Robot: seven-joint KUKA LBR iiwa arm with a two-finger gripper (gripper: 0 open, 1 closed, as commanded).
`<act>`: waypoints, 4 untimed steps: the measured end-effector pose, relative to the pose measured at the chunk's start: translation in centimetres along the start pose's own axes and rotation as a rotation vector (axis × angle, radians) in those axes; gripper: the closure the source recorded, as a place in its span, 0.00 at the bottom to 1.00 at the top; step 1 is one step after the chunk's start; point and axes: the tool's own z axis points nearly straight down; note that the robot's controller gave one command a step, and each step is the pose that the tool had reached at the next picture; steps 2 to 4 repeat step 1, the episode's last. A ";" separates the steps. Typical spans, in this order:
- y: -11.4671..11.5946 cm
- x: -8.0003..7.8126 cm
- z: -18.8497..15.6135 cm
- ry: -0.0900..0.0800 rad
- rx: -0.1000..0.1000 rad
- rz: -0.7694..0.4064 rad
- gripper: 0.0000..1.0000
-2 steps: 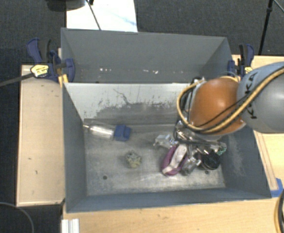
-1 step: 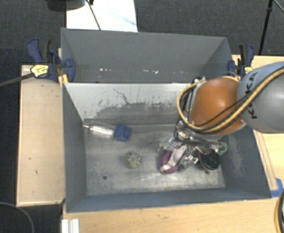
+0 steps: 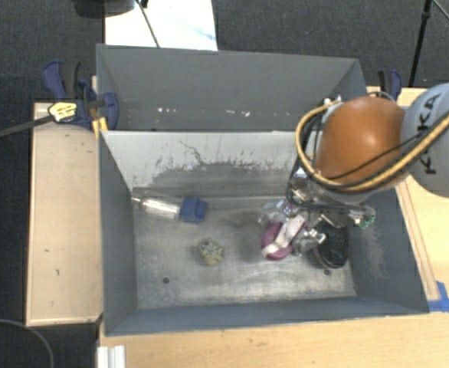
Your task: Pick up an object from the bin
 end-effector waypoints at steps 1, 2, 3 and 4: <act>-0.1 -0.2 -5.9 0.000 0.000 0.008 1.00; -0.1 -0.2 -5.9 0.000 0.000 0.008 1.00; -0.1 -0.2 -5.9 0.000 0.000 0.008 1.00; -0.1 -0.2 -5.9 0.000 0.000 0.008 1.00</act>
Offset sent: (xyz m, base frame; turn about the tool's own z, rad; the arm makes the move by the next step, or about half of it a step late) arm 0.0002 -0.0001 0.0554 0.0000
